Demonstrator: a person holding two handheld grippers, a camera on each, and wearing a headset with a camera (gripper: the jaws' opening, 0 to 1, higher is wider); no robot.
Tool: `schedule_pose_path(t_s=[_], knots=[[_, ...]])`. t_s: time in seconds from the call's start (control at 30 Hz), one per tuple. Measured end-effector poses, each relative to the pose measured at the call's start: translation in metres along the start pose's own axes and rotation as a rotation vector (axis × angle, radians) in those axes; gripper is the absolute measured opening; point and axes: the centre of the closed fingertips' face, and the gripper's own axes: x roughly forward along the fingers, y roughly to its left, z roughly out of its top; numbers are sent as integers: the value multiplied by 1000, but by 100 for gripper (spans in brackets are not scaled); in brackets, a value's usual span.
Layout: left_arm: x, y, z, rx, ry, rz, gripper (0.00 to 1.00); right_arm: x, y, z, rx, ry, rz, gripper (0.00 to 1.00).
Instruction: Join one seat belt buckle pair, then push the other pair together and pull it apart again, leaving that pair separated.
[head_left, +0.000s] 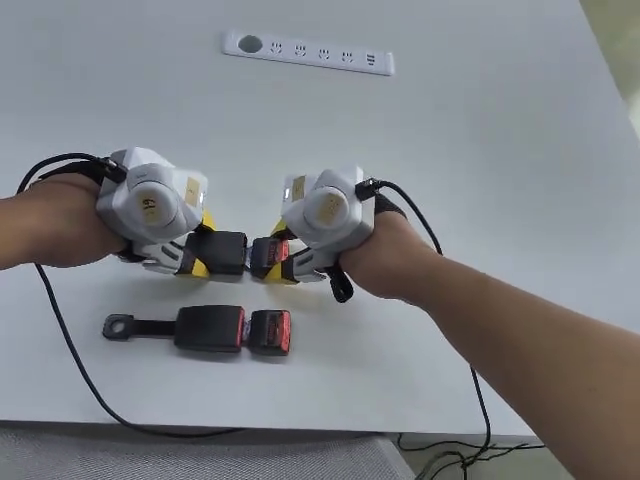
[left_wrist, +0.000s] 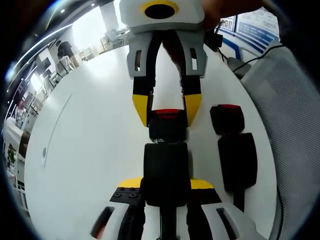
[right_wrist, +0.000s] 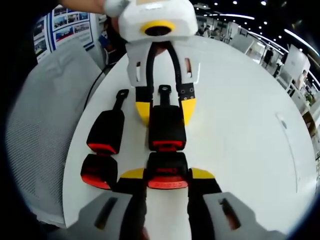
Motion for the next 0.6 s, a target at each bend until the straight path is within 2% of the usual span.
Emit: schedule_pose_path(t_s=[0.27, 0.6], knots=[[0, 0, 0, -2, -3, 7, 31, -1, 0, -1, -3, -3, -4, 29], [0, -1, -1, 0, 1, 4, 31, -7, 0, -9, 2, 9, -7, 29]])
